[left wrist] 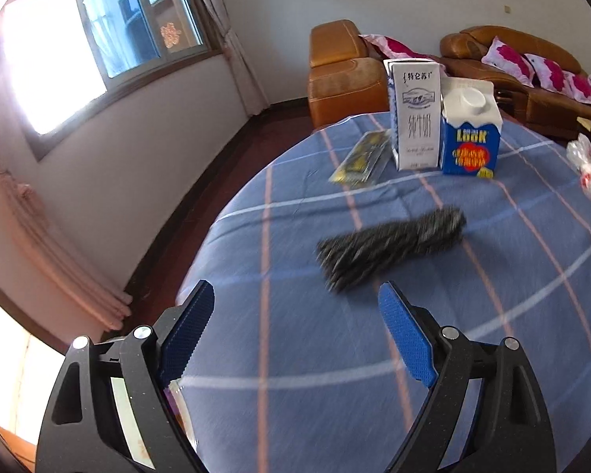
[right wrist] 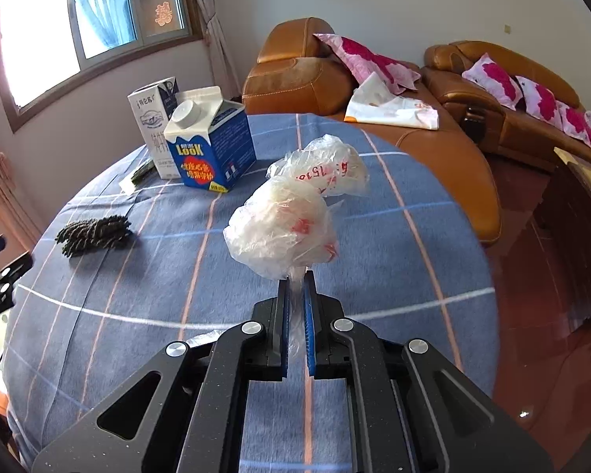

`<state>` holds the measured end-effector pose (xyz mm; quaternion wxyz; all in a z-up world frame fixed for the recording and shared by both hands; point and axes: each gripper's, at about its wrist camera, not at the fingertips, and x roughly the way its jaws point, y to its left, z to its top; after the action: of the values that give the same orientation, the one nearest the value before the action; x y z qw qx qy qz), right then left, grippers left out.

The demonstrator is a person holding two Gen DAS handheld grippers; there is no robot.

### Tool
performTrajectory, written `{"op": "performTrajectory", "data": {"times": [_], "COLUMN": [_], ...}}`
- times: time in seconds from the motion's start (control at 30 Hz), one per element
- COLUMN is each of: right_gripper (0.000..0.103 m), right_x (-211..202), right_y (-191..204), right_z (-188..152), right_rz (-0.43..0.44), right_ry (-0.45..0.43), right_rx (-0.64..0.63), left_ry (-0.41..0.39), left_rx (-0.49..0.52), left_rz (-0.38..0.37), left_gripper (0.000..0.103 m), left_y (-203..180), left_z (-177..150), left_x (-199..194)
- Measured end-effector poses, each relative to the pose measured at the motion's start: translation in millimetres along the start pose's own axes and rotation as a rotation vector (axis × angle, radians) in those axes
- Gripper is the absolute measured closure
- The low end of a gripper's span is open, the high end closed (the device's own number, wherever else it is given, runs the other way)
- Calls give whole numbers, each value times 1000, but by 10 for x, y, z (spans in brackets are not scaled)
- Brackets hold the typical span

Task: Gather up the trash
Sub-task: 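Grasp black scrubber brush with left tool while right tool lifts white bag, then hold scrubber over bucket with left tool while right tool holds white bag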

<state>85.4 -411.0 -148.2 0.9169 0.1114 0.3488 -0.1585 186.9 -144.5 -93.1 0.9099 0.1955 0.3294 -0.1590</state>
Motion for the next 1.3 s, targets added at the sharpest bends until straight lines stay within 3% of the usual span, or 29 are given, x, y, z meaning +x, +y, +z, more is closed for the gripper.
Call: {"op": "performTrajectory", "data": {"times": [0.1, 0.2, 0.27, 0.37, 0.57, 0.9, 1.3], "right_gripper": [95, 95, 95, 95, 95, 95, 95], "right_x": [31, 106, 119, 124, 109, 25, -120], "right_y": [-24, 41, 91, 138, 279, 1011, 1839], "right_z": [74, 126, 125, 128, 133, 47, -128], "right_rz": [-4, 8, 16, 30, 59, 209, 305], "right_ry": [-7, 0, 3, 6, 2, -22, -38], "right_rx": [-1, -22, -42, -56, -77, -199, -336], "left_ry": [28, 80, 105, 107, 84, -2, -15], "left_rx": [-5, -40, -44, -24, -15, -100, -168], "left_rz": [-11, -63, -106, -147, -154, -40, 71], "left_gripper": [23, 38, 63, 87, 92, 92, 92], "left_y": [-73, -98, -143, -231, -186, 432, 1007], "left_z": [149, 187, 180, 162, 142, -234, -750], "left_x": [269, 515, 621, 651, 481, -335, -765]}}
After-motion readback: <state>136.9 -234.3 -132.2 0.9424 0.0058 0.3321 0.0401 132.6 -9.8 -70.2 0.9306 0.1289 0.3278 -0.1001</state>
